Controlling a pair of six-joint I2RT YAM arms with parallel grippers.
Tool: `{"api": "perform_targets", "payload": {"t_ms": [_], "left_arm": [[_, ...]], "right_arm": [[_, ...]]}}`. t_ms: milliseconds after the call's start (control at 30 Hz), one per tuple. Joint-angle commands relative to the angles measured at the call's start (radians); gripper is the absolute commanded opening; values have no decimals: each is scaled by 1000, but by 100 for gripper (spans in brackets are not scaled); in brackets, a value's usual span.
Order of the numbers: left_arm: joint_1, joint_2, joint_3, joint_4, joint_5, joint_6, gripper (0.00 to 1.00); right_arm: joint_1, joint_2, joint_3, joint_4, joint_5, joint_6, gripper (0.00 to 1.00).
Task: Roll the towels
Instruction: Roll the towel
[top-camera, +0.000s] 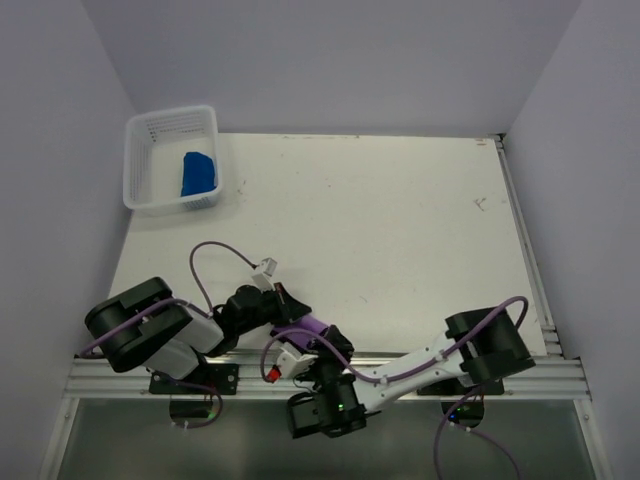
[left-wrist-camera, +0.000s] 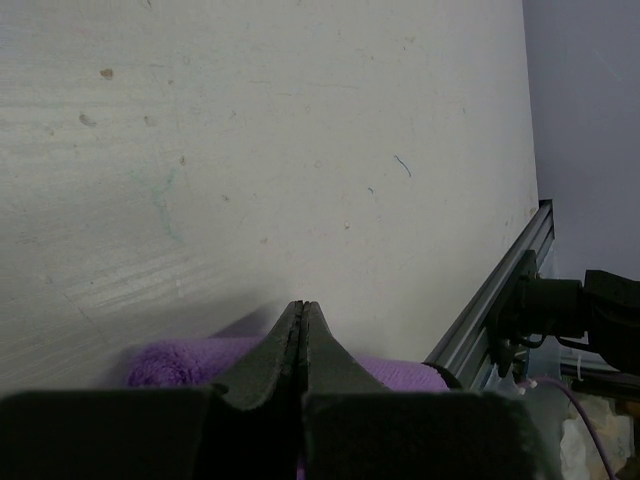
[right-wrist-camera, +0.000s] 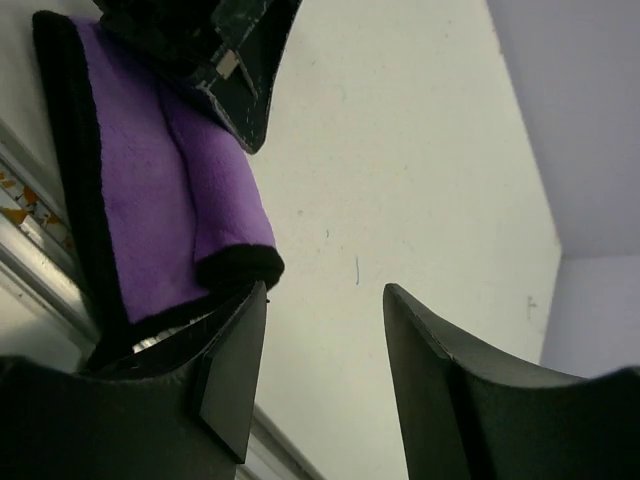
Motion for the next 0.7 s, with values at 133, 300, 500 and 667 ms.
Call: {"api": "perform_targets", "payload": {"t_ms": [133,300,500,667], "left_arm": [[0,-26,-56,-60,-74,59,0],[0,-73,-59,-53,-80,71,0],[-2,-115,-90,-48,-125,103,0],[0,-98,-103,-37,-140,105,0]], "right_arm": [[-28,-374,-198,231,-259,60,59],[-340,-708,-454,554,-692,127,53],[-620,-720,-522,690,-1007,277,52],[-799,-643,-634,908,-1266,460,51]]}}
